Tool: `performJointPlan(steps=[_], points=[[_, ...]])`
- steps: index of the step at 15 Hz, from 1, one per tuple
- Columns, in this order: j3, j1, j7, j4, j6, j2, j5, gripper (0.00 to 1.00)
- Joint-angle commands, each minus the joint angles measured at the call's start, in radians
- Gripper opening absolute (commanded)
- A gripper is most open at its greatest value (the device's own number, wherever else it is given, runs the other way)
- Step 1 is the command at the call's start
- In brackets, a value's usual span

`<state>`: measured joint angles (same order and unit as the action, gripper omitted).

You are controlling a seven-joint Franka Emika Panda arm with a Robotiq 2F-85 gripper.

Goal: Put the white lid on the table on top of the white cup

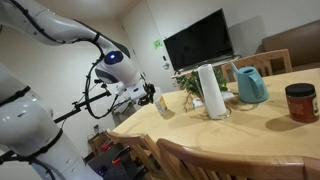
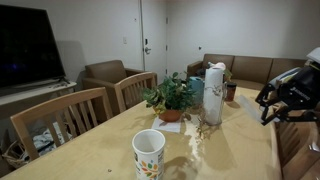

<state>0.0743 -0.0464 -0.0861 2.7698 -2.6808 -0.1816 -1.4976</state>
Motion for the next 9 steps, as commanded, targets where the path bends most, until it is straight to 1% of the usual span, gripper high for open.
performJointPlan(steps=[1, 2, 4, 6, 8, 9], points=[[0.000, -0.001, 0.023, -0.006, 0.005, 0.006, -0.002, 0.02], [0.004, -0.003, 0.025, -0.006, -0.003, 0.008, 0.011, 0.02], [0.023, -0.005, -0.020, 0.005, -0.041, 0.000, 0.097, 0.02], [0.056, -0.009, -0.133, 0.001, -0.125, 0.036, 0.267, 0.02], [0.104, 0.017, -0.298, 0.004, -0.194, 0.068, 0.463, 0.02], [0.140, 0.039, -0.371, 0.004, -0.227, 0.094, 0.556, 0.02]])
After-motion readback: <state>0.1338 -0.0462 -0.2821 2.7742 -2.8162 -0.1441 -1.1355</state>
